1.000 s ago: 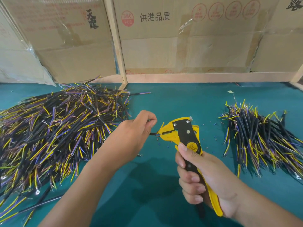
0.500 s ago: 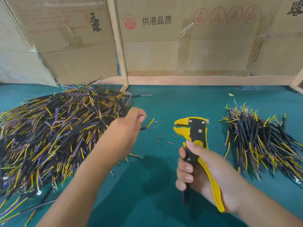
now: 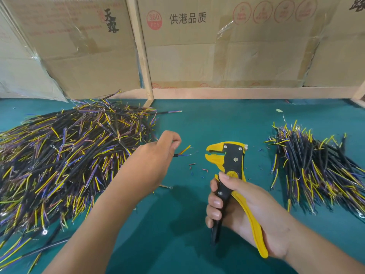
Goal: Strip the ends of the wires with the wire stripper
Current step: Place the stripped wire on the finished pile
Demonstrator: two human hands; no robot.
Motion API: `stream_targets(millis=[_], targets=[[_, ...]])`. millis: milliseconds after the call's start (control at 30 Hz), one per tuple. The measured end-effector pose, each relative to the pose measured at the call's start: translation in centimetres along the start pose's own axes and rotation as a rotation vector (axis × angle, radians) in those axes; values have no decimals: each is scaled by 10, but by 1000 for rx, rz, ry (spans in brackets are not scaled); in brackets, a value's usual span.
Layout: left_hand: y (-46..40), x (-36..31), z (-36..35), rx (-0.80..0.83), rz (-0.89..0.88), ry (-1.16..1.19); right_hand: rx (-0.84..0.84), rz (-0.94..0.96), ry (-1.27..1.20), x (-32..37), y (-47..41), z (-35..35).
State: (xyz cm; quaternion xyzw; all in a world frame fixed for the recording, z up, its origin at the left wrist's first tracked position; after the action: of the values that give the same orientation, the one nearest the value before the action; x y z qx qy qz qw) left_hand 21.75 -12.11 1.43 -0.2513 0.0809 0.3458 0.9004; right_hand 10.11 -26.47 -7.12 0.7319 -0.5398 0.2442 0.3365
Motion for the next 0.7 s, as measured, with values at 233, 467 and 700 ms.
stream_targets(millis=[233,467,700], targets=[[0,-1,4,-11,-35,-67,-6,-12,-4,-3,-1,1],[-1,1,-6,72,-66,-42,3,-9,-2,-3,0,1],[-1,1,-7,76,-110,-1,10,-18,0,-5,-3,5]])
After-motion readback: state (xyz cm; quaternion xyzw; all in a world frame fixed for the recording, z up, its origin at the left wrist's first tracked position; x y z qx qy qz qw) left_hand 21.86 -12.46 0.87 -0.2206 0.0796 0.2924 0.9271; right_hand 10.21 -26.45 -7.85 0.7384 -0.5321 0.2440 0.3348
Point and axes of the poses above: each hand's wrist, its own y-axis away from the middle knuckle, its own z-axis out of the back of the hand, x = y × z, the point moved 5 cm from there along -y, towards the middle knuckle, and after that the axes turned 2 degrees about -z, right-handed, at the moved point
